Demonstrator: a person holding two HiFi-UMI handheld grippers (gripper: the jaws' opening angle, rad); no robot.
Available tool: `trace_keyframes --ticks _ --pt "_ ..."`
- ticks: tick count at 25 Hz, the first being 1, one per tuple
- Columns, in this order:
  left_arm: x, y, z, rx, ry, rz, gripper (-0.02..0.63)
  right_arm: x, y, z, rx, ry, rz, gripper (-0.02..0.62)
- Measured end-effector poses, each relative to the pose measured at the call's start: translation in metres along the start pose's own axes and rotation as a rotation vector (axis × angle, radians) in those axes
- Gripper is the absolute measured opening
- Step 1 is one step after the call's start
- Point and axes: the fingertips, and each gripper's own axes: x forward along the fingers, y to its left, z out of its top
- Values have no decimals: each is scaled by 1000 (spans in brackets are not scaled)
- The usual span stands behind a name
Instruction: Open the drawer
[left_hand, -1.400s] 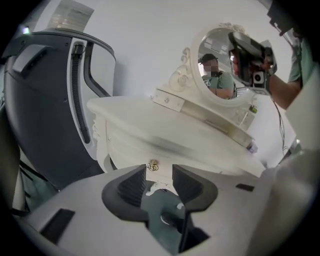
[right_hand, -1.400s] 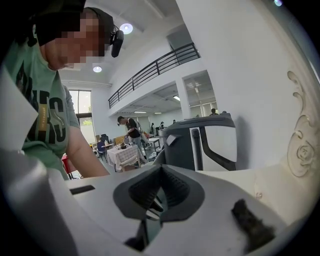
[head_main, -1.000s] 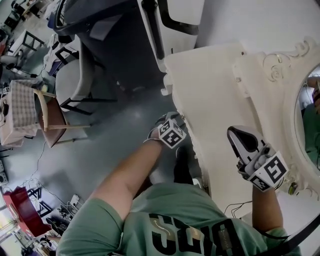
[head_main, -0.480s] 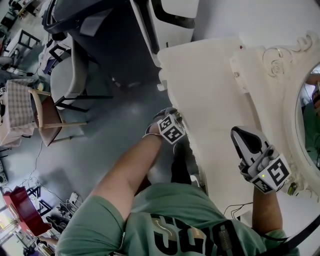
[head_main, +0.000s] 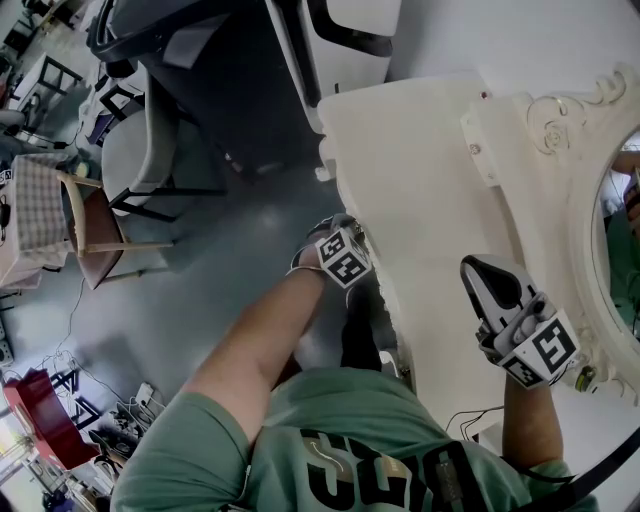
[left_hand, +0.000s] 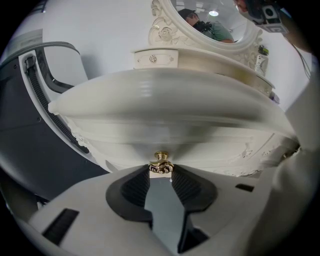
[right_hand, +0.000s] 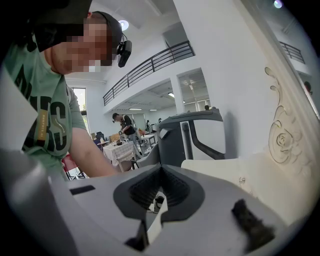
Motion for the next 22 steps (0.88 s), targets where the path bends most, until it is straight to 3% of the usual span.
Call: trace_keyframes --ticks 22 --pt "-19 5 -30 -35 25 13 141 4 8 3 -14 -13 17 11"
